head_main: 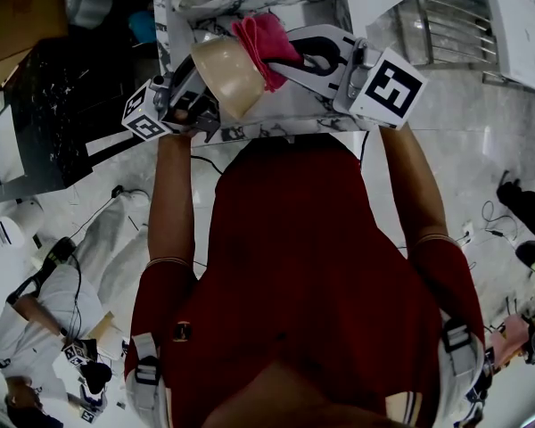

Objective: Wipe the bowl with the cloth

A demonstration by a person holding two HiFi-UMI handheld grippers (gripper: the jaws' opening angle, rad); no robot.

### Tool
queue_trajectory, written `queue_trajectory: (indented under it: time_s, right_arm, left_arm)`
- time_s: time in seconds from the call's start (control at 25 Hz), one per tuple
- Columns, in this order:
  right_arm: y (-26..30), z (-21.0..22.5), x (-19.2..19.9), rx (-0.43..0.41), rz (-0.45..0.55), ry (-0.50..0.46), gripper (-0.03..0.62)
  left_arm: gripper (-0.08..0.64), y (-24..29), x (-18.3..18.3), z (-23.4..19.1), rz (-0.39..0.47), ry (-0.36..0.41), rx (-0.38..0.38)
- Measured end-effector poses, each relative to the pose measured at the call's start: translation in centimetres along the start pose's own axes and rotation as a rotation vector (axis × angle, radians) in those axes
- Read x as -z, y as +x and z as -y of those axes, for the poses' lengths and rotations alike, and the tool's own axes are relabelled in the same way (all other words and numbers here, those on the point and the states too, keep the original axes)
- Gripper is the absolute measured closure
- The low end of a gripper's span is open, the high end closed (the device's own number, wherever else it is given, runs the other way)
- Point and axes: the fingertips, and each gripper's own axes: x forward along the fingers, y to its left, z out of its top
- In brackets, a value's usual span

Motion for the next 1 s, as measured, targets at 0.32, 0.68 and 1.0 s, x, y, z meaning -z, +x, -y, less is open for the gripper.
queue_trajectory:
  time_s: [0.32,0.68,1.0]
  right_arm:
    - [-0.1,0.0,1.2,0.019,-0.035,0.009,0.535]
    - [-1.9,2.3,2.9,0.185,-0.091,0.027,0.535]
    - [-2.9,3.8,2.8,0.315,-0.109,-0.018,0.535]
  left_arm:
    - [0.543,-0.4,0.0,-1.0,-0.028,0.017,-0.06]
    - [0.543,-0.5,1.5,-3.2,-0.112,0.042,-0.19]
    - [0.543,-0.6,2.5,-4.5,-0.176,0.062,-0.27]
